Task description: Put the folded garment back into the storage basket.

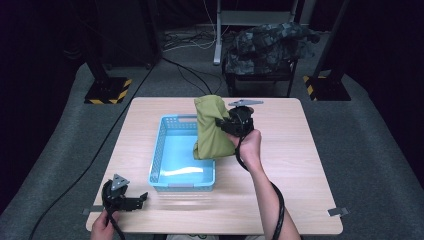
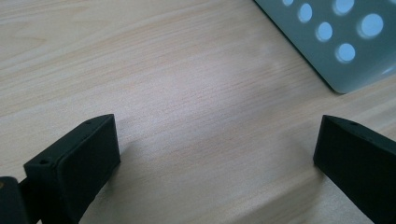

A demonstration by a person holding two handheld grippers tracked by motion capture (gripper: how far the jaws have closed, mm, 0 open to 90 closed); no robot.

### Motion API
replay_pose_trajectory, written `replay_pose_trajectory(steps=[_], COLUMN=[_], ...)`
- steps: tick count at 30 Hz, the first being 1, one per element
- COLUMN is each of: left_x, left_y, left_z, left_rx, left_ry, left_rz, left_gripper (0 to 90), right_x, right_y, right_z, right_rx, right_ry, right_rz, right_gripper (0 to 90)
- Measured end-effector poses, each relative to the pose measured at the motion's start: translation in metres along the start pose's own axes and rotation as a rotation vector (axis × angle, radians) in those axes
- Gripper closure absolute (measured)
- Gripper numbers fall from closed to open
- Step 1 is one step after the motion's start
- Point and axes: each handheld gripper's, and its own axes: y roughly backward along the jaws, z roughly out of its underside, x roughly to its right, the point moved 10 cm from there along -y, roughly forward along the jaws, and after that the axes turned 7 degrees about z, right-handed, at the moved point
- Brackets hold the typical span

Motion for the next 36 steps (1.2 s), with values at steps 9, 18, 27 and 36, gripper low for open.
replay_pose_trajectory(steps=[9, 18, 27, 36], left_x=[0.000, 0.000, 0.000, 0.000], left_y=[0.000, 0.000, 0.000, 0.000], left_z=[0.000, 0.000, 0.000, 0.000], left_rx=[0.000, 0.000, 0.000, 0.000], left_ry=[0.001, 0.000, 0.000, 0.000], left_rz=[0.000, 0.000, 0.000, 0.000], left_gripper=[0.0, 0.0, 0.0, 0.0], right_x=[-0.004, -0.015, -0.026, -0.033], right_y=[-0.005, -0.012, -0.020, -0.026], right_z=[0.000, -0.001, -0.002, 0.000], right_rx=[-0.005, -0.013, -0.019, -0.025], right_ry=[-0.009, -0.010, -0.016, -0.021], right_rz=[-0.008, -0.023, -0.043, -0.055], right_gripper=[78.9, 78.8, 78.8, 78.7])
